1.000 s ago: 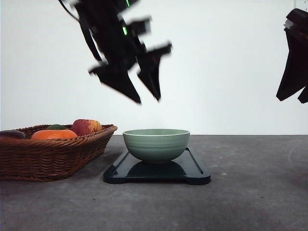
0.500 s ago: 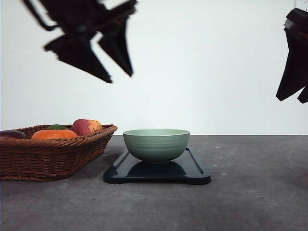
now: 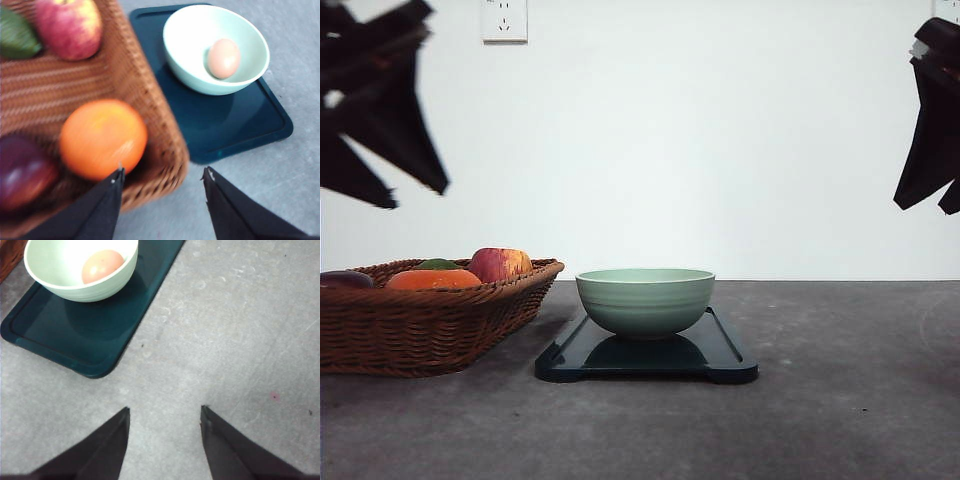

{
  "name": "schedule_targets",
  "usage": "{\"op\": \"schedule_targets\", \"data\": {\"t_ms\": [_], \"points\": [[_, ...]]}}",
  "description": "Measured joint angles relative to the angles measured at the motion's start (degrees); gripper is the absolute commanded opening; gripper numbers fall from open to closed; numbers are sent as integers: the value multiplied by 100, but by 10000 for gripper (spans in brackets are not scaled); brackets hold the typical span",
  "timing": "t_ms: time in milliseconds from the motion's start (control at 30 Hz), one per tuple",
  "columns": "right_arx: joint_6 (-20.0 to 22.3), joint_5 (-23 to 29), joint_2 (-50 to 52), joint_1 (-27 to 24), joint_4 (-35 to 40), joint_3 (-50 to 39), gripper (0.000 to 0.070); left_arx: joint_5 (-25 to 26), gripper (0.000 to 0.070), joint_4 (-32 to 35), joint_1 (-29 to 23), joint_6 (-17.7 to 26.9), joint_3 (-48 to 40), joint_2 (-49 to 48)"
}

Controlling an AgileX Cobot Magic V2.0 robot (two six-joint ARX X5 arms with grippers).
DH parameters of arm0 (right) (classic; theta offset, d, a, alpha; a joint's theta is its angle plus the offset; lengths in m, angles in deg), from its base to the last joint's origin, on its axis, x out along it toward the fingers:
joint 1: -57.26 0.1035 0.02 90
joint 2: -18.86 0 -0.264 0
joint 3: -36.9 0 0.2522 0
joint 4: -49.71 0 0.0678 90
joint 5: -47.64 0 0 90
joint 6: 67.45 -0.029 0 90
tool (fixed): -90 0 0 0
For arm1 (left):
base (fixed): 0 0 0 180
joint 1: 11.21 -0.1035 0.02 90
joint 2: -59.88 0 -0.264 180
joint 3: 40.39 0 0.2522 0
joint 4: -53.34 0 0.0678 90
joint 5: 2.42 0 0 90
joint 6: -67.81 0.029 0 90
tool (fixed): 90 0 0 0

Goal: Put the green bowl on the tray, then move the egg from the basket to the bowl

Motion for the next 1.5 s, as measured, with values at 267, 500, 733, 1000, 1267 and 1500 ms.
{"op": "schedule_targets", "data": {"t_ms": [267,500,733,1000,1267,1500], "points": [[206,-35,0,0,185,0,280,-379,315,-344,-247,-194,-504,-967],[350,-151,0,0,315,0,280,-699,310,-474,-656,-183,-506,-1470],[381,-152,0,0,329,0,280,-723,310,-627,-1121,-9,-506,-1639],[400,-181,0,0,321,-2,16,-721,12,-1092,-1130,38,-506,-1648],[391,-343,0,2,253,0,17,-721,18,-1094,-1127,38,-506,-1648],[391,-341,0,0,253,0,17,-721,18,-1094,-1130,38,-506,-1648]]}}
